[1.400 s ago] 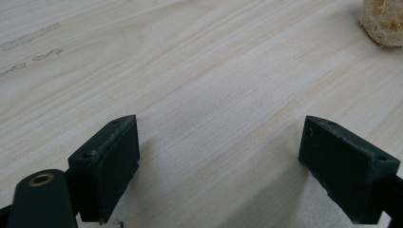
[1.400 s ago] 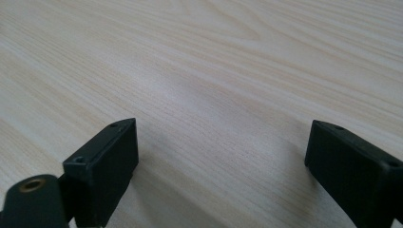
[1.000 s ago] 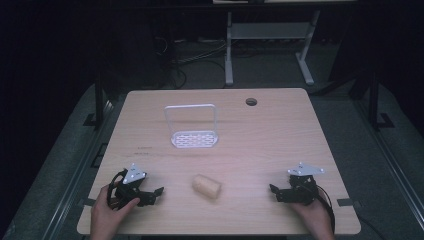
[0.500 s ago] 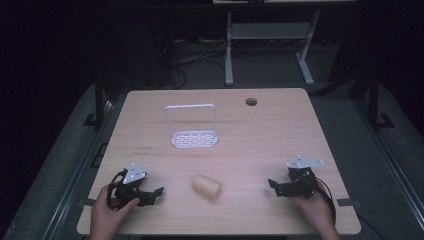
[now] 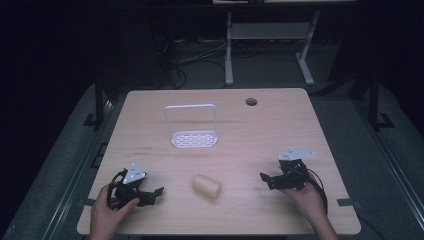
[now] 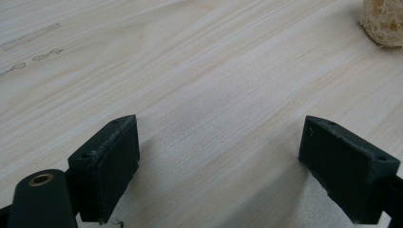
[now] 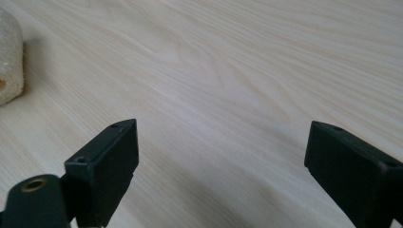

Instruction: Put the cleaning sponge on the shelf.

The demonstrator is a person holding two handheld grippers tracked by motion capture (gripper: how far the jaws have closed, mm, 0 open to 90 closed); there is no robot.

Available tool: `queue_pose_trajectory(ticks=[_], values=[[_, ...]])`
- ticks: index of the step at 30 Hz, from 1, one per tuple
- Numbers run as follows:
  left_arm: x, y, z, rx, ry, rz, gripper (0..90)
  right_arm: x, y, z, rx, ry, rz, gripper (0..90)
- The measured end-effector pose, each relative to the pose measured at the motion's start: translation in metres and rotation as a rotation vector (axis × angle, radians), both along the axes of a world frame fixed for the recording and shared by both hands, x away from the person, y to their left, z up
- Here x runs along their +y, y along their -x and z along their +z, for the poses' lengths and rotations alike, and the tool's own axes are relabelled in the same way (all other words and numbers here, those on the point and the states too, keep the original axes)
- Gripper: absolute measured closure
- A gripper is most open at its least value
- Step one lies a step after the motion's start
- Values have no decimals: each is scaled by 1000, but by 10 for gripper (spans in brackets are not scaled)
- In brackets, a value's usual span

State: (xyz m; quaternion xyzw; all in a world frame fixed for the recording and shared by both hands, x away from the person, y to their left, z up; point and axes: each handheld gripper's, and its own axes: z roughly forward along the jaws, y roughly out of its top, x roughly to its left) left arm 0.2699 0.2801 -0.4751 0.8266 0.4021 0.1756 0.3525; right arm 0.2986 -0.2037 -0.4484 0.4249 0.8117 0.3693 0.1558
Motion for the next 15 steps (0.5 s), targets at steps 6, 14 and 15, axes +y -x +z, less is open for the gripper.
queue_pose_trajectory(ticks=[6,14,15], values=[[0,0,0,0,0,0,129,8,-4,2,-2,-4,24,106],[0,0,0,0,0,0,129,15,-6,3,-1,-2,43,106],[0,0,0,0,0,0,129,17,-7,4,-2,-4,51,107]])
